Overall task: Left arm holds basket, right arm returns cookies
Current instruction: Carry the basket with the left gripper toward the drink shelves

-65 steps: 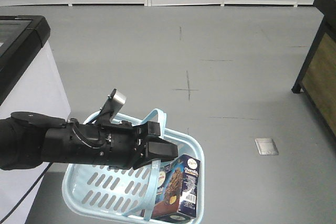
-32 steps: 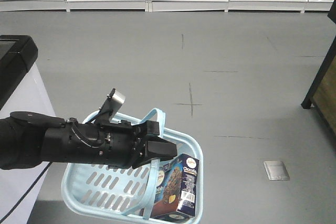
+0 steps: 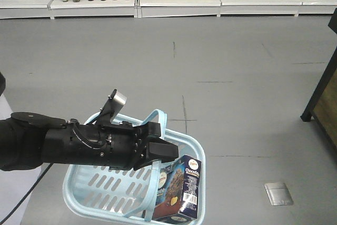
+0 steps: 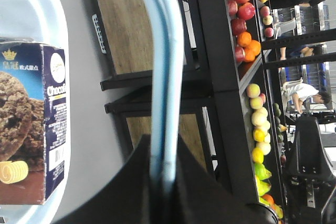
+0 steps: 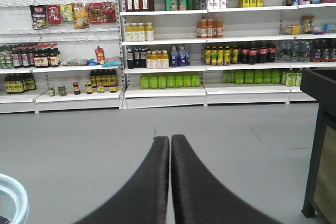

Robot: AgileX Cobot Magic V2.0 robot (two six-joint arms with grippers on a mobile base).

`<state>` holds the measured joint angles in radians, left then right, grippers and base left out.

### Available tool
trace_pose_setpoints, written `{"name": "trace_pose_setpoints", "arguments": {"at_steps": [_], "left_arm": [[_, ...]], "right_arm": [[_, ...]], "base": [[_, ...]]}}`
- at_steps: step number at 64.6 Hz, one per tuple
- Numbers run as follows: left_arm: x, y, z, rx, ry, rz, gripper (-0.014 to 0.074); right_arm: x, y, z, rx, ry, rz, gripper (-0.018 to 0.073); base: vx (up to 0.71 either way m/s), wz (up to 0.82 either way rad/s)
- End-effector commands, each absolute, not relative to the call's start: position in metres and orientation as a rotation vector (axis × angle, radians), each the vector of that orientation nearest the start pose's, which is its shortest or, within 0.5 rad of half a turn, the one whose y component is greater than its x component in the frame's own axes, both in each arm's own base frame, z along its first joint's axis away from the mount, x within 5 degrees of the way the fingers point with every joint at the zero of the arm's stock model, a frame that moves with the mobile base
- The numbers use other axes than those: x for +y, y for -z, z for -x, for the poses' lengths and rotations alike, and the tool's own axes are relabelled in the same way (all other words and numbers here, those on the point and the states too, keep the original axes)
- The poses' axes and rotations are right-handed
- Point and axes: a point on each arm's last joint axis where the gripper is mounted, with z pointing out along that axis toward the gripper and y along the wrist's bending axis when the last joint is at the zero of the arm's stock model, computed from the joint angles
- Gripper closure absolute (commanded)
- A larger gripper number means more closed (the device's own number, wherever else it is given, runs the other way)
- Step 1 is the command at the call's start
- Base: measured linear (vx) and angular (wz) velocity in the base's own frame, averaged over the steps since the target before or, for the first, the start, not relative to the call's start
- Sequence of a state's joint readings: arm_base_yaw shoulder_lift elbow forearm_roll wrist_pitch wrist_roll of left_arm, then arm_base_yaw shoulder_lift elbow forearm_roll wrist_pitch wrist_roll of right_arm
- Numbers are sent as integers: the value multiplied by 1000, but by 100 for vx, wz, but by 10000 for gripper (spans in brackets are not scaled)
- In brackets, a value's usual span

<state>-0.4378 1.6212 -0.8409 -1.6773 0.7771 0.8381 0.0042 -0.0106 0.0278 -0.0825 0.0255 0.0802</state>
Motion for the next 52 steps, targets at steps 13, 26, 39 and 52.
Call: {"name": "trace_pose_setpoints", "arguments": {"at_steps": [13, 26, 39, 52], "left_arm": [[-194, -253, -254, 2287, 1653, -5, 604], [-194, -253, -254, 2287, 1653, -5, 604], [-194, -253, -254, 2287, 1653, -5, 604], [-194, -253, -254, 2287, 1653, -5, 604]], "right_arm": [[0, -208, -55, 1444, 7, 13, 567], [0, -208, -55, 1444, 7, 13, 567], [0, -208, -55, 1444, 7, 13, 567], [0, -208, -55, 1444, 7, 13, 567]], "base": [[35, 1], [35, 5], [33, 5], [31, 3]]}}
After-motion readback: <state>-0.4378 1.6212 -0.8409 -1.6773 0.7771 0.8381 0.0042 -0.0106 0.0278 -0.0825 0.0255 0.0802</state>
